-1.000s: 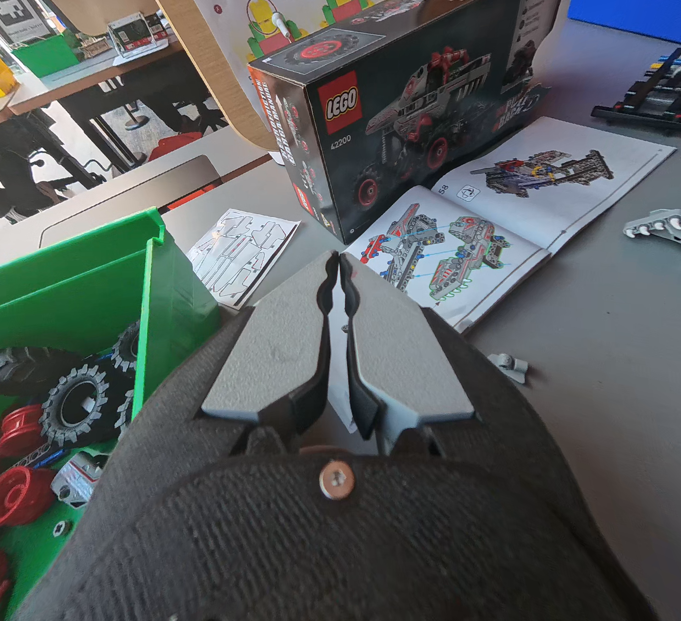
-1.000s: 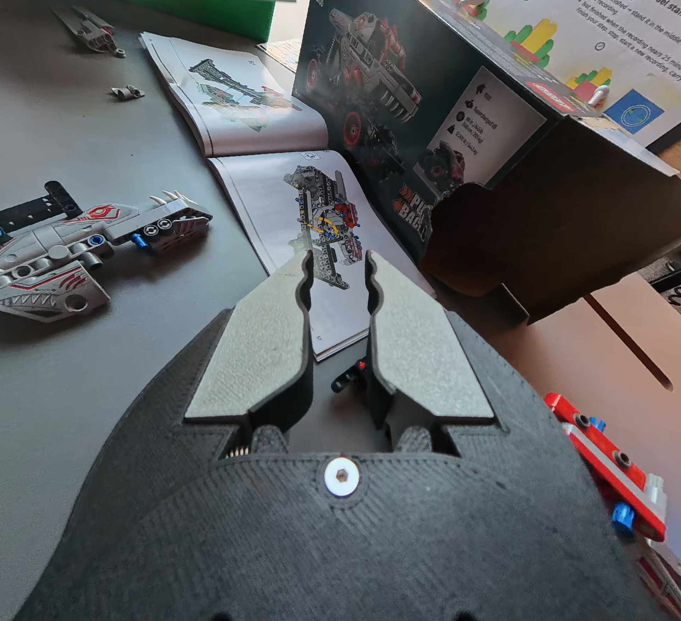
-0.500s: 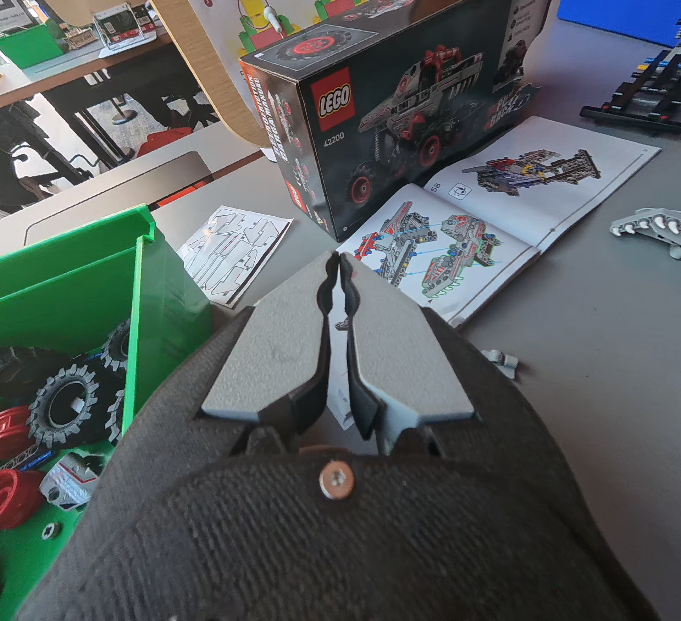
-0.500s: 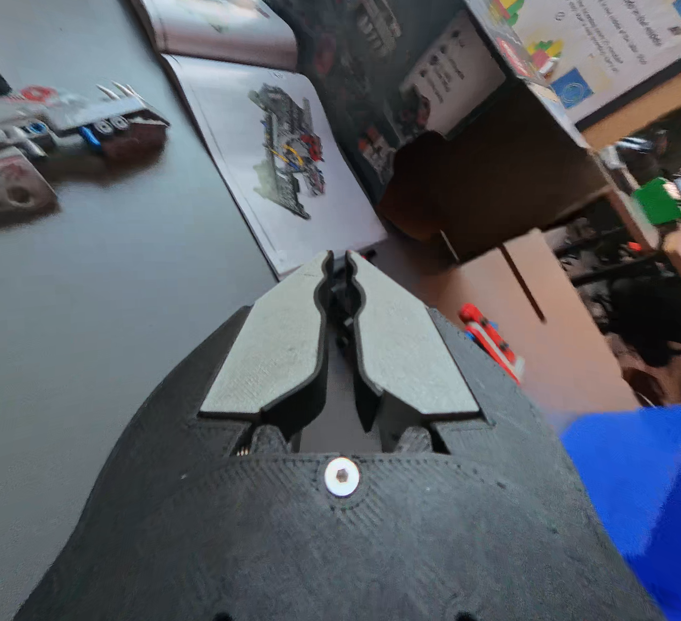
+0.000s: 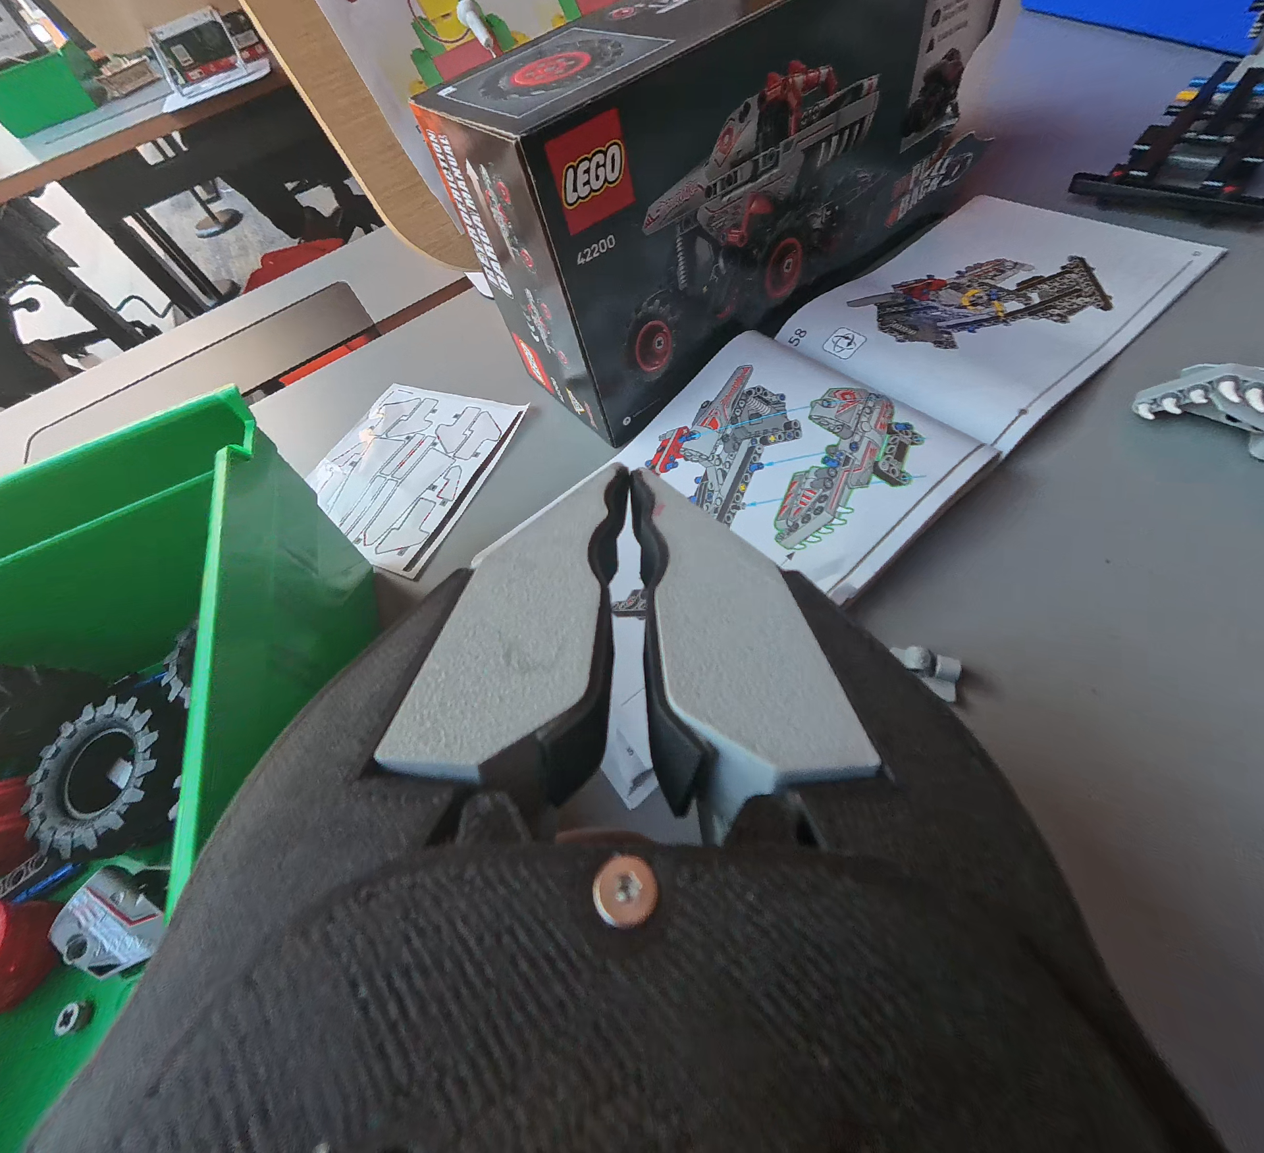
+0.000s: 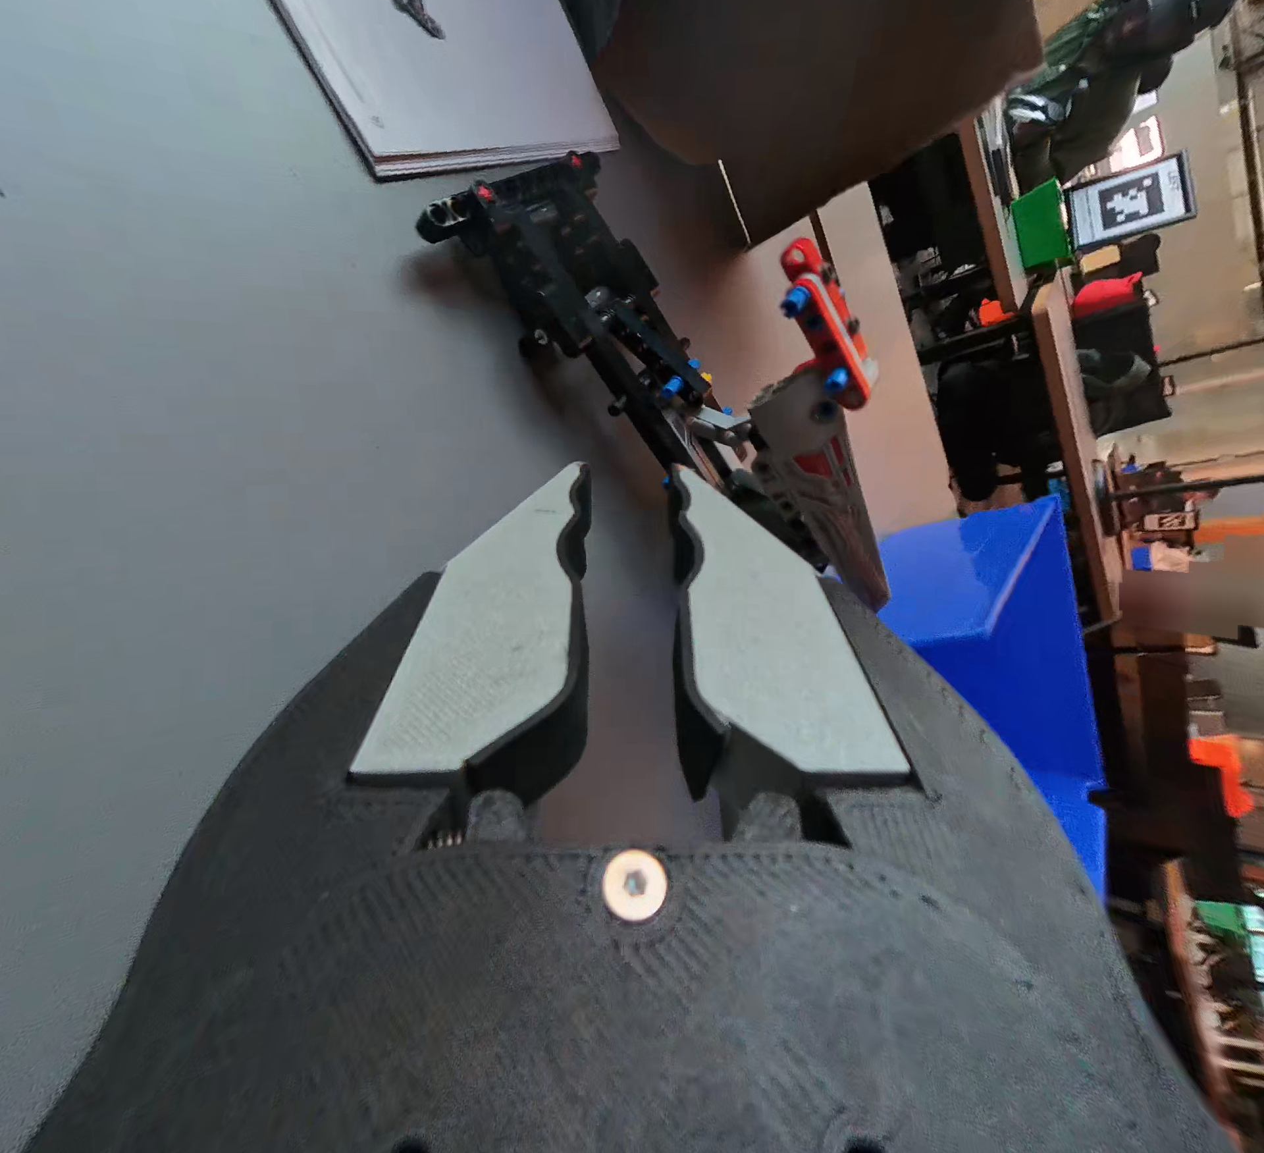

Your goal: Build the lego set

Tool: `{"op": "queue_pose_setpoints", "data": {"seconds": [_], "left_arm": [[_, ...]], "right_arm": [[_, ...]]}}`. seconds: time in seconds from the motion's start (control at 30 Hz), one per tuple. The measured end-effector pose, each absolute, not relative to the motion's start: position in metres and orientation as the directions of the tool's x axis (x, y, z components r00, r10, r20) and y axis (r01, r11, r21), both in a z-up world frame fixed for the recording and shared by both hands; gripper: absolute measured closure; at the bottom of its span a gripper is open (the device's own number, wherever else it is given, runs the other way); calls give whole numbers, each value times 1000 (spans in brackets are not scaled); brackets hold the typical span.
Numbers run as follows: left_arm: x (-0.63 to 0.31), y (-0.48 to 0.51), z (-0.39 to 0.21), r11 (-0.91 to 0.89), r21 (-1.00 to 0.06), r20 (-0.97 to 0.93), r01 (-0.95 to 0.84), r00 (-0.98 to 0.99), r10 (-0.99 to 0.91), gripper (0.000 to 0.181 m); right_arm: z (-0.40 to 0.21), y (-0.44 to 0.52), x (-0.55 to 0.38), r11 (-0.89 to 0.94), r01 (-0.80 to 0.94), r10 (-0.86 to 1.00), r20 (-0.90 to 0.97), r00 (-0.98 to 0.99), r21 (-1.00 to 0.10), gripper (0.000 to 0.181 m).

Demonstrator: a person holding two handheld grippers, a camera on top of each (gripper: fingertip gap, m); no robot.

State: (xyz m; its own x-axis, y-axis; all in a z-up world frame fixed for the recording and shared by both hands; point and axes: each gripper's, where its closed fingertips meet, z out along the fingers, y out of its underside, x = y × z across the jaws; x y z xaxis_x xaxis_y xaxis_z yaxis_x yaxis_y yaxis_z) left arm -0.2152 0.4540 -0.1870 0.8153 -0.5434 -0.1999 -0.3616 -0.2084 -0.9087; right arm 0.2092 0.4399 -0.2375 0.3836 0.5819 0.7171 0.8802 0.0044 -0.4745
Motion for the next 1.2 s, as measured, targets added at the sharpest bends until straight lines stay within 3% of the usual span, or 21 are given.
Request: {"op": "queue_pose_setpoints", "data": {"seconds": [0.03,0.13,0.27,0.43,0.6,1.2], "left_arm": [[-216,455,-189,-214,-906,-204,-366,818,-539,181],[-216,457,-195,-234,-898,-198,-371,819,-539,181],[-218,460,-200,-251,-893,-193,-373,822,-535,181],[-221,460,-196,-249,-899,-185,-361,828,-529,181],[-220,459,-197,-248,-896,-189,-368,822,-537,181],[-213,452,-185,-203,-909,-201,-364,810,-550,181]], "right_arm": [[-240,442,206,21,904,588,737,334,-426,162],[-244,450,191,98,958,564,808,170,-270,161],[-247,466,188,154,988,439,894,-82,15,157],[-255,480,197,161,975,378,903,-201,150,153],[-250,498,205,121,951,246,920,-306,284,165],[-247,380,188,71,962,231,934,-273,263,166]]}}
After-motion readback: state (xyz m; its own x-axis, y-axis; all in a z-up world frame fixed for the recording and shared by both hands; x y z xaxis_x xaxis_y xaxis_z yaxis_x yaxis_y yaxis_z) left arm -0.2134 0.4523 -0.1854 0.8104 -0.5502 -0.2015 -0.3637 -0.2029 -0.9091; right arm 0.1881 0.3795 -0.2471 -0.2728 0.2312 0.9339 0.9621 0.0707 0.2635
